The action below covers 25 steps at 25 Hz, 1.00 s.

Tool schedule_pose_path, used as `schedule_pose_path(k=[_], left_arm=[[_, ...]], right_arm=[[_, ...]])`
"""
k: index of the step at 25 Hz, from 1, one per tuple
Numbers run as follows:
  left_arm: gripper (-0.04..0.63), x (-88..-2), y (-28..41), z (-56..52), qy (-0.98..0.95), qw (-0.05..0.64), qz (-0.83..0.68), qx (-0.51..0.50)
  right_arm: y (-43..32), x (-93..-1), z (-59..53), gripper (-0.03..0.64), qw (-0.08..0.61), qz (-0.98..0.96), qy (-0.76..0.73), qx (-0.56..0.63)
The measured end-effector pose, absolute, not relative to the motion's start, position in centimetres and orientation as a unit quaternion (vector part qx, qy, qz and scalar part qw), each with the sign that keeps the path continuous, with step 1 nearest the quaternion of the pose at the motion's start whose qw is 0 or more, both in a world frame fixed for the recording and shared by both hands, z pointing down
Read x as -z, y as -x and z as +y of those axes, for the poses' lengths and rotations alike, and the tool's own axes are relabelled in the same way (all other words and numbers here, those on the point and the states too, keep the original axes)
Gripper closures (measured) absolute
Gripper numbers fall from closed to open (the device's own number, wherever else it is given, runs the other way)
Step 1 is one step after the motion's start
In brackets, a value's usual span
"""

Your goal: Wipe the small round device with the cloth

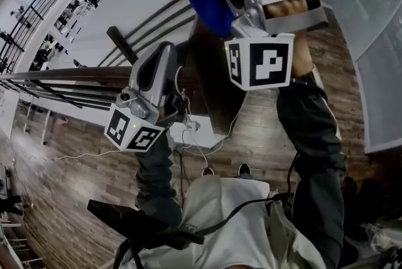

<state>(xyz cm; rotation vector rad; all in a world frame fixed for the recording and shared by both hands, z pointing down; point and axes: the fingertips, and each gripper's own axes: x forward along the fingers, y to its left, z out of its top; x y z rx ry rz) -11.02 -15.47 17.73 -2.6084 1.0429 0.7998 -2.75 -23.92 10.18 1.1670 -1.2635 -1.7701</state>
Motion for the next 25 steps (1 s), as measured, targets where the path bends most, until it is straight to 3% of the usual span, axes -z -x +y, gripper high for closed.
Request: schedule_pose_path(k=[15,19,25], left_arm=[[0.597,-18.9,13.3,-14.4,0.880,0.109,0.377,-0.268],[0.597,-19.3,12.7,-14.7,0.883,0.101,0.372,-0.266],[0.597,-20.0,11.1,-15.0,0.889,0.085,0.360,-0.270]], right_arm=[[5.6,-20.5,-22.4,0.547,0.400,-0.507,-0.324,0.691],[2.7,-17.7,-20.1,0.547,0.318,-0.537,-0.394,0.675],[-5.7,-11.9,-15.0,0.546,0.088,-0.666,-0.512,0.535]])
